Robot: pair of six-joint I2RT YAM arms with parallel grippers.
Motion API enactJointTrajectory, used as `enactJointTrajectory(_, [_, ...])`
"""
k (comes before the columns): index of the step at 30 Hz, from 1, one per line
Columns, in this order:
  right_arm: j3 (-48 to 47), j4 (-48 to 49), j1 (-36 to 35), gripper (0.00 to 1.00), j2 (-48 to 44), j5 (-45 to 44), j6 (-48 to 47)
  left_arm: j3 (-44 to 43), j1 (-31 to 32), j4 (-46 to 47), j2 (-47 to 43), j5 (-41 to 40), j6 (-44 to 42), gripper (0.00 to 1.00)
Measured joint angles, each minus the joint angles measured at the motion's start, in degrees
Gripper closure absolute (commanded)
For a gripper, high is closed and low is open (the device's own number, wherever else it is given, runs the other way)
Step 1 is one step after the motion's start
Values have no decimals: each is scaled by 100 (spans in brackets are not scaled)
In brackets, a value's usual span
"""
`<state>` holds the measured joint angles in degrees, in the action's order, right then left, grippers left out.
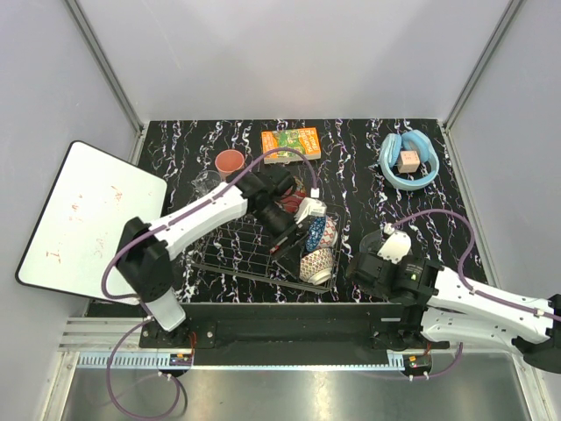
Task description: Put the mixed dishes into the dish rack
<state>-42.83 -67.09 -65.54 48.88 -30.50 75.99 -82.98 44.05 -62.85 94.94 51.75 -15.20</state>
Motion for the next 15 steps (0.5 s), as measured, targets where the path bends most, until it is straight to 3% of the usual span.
enactJointTrajectory(7, [0,-2,0,73,-374,-9,39,-339,68,50,654,-144,-763,1])
enactJointTrajectory(15, [0,-2,0,73,-494,-9,83,-444,52,210,879,-256,-931,1])
